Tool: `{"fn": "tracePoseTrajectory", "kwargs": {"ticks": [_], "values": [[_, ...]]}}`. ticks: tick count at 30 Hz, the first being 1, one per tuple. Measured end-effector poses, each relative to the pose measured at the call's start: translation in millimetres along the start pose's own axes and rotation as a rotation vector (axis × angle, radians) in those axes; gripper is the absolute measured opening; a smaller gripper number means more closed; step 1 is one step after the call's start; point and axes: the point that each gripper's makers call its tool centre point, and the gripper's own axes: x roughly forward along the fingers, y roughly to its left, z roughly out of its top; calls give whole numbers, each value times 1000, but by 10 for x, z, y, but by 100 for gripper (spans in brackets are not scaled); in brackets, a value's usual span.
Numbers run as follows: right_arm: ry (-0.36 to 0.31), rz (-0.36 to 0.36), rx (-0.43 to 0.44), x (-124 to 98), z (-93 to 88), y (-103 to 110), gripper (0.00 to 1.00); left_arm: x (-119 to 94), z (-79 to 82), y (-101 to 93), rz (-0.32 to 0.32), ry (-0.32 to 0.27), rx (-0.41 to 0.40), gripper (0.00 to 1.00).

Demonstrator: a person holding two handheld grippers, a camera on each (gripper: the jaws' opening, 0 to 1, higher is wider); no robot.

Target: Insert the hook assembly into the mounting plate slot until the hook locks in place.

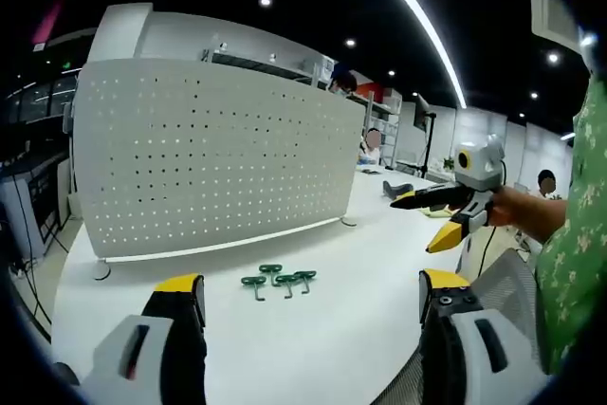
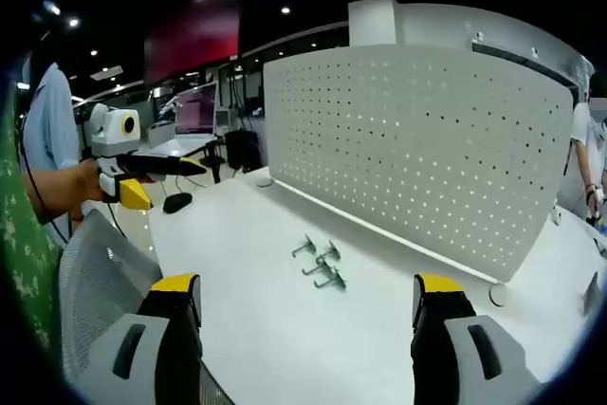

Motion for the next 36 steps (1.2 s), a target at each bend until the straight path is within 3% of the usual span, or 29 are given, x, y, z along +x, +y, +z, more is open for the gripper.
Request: {"fn": "tracePoseTrajectory", "kwargs": {"ticks": [36], "values": [[8,-3,-5,56,-3,-47,92,31,-28,33,3,1,-8,94]]}}
